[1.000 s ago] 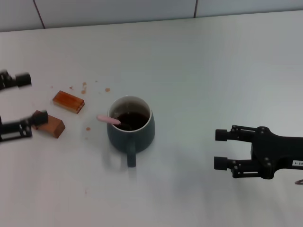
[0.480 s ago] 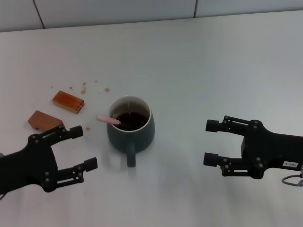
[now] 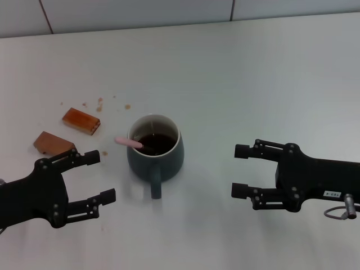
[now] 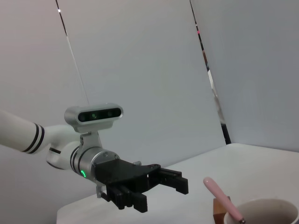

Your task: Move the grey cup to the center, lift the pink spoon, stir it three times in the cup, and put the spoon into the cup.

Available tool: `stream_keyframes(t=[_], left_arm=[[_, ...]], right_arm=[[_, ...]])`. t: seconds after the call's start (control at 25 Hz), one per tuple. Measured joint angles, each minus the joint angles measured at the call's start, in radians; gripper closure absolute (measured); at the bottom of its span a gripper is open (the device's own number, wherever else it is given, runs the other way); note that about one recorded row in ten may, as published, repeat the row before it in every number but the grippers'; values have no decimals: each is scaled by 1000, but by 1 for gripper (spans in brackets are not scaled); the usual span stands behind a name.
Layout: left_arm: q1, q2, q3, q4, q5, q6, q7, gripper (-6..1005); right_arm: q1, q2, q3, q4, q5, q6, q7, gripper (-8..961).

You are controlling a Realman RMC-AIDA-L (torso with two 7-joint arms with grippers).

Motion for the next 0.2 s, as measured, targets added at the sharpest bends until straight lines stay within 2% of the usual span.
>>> stream_keyframes(t=[0.2], left_arm=[[-10, 0, 0, 0, 9, 2, -3, 159]], right_arm=[[1, -1, 0, 1, -1, 2, 1, 119]])
